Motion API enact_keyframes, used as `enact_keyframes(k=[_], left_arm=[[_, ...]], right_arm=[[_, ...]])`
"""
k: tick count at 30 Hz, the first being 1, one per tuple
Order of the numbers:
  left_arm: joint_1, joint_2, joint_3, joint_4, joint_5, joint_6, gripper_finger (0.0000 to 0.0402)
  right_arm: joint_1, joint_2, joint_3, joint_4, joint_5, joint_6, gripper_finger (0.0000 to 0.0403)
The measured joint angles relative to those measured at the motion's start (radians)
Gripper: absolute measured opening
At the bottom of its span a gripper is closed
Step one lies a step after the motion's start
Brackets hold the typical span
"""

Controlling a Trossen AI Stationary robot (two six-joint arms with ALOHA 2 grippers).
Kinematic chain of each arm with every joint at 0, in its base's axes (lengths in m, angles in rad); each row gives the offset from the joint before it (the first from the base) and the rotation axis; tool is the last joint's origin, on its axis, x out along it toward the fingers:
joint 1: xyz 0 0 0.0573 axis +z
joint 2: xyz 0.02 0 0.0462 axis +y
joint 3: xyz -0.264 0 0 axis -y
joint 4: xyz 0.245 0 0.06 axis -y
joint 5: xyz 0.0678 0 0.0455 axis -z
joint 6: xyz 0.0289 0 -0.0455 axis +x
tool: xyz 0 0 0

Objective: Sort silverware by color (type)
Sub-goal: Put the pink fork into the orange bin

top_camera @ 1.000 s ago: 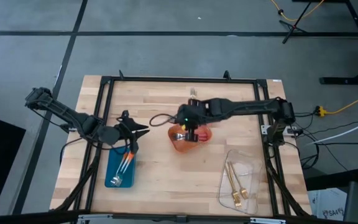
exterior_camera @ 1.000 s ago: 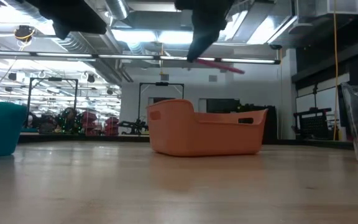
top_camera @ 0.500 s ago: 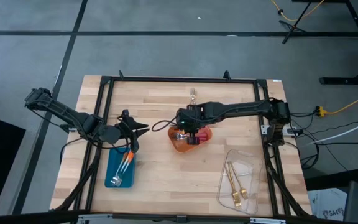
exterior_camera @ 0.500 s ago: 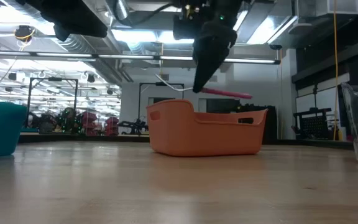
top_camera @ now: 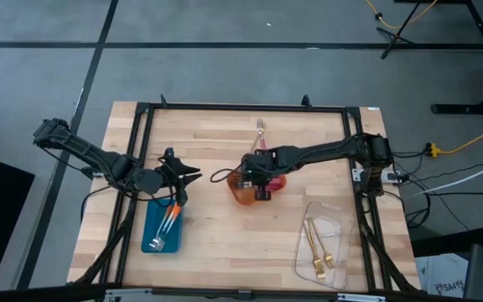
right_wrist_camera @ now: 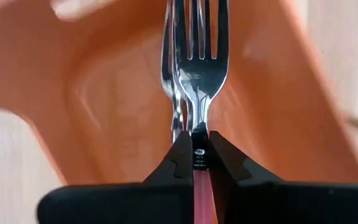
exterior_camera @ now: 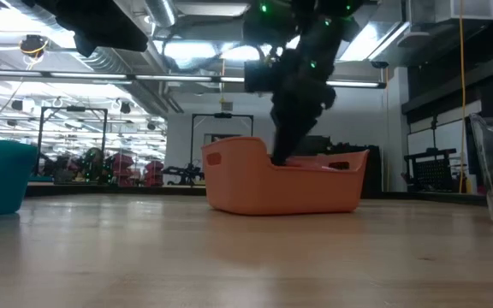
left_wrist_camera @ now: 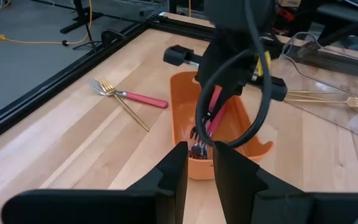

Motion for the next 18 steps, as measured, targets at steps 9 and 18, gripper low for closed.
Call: enact_keyframes(k=[9, 18], left_arm=[[0.0, 0.0, 0.0, 0.0, 0.0, 0.0, 0.007], [0.0, 0.0, 0.0, 0.0, 0.0, 0.0, 0.007]], right_arm=[[0.0, 0.0, -0.083, 0.032, 0.0, -0.003, 0.0012], [0.0, 0.0, -0.103, 0.057, 0.011, -0.003, 0.0016]])
